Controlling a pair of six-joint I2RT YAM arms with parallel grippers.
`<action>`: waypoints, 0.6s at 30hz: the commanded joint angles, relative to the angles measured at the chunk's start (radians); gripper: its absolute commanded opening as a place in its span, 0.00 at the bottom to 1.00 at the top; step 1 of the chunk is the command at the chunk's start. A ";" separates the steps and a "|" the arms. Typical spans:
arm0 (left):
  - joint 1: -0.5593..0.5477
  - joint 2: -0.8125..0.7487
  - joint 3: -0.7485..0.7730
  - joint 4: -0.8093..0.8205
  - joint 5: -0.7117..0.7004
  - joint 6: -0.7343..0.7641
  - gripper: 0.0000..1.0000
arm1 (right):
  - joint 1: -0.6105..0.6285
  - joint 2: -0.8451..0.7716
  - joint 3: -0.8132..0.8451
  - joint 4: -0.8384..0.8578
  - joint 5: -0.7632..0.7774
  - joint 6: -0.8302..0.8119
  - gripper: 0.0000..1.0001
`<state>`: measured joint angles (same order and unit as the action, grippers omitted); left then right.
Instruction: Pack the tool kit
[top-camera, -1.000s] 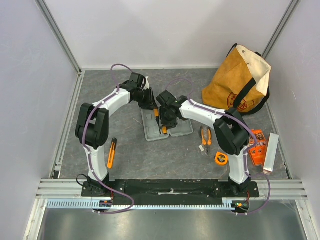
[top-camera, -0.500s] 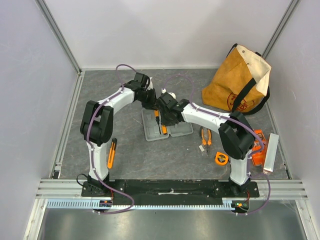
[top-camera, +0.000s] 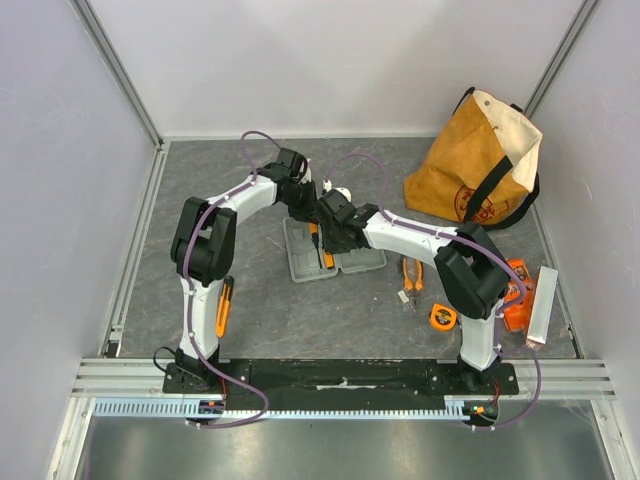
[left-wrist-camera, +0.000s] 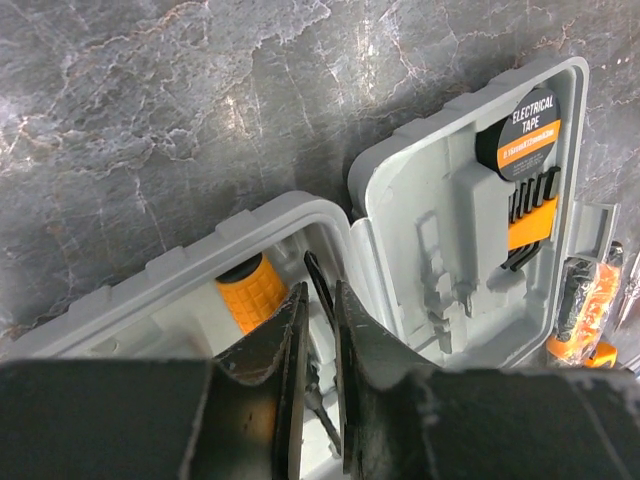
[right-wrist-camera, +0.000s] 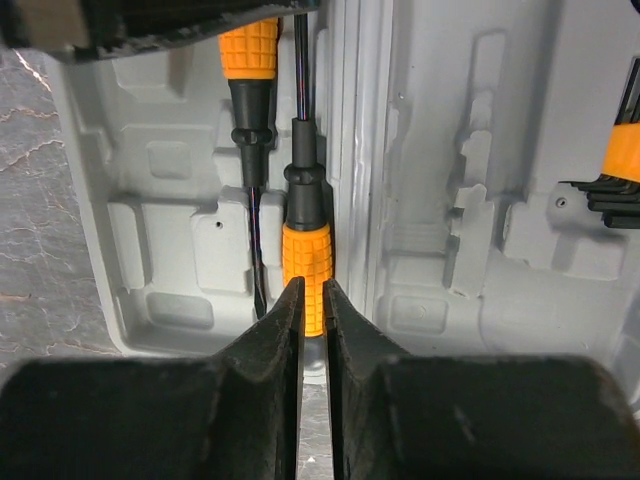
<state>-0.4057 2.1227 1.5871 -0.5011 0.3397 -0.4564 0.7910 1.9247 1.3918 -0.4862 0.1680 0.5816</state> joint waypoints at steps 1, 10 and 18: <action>-0.010 0.026 0.065 -0.028 -0.024 -0.001 0.22 | 0.004 -0.033 -0.011 0.041 0.031 -0.011 0.18; -0.016 0.046 0.096 -0.053 -0.053 -0.013 0.13 | 0.004 0.010 -0.011 0.058 0.033 -0.020 0.17; -0.022 0.065 0.103 -0.073 -0.042 -0.004 0.02 | 0.004 0.020 -0.016 0.049 0.034 -0.023 0.20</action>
<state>-0.4187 2.1670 1.6611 -0.5510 0.3103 -0.4599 0.7910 1.9354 1.3808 -0.4557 0.1818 0.5732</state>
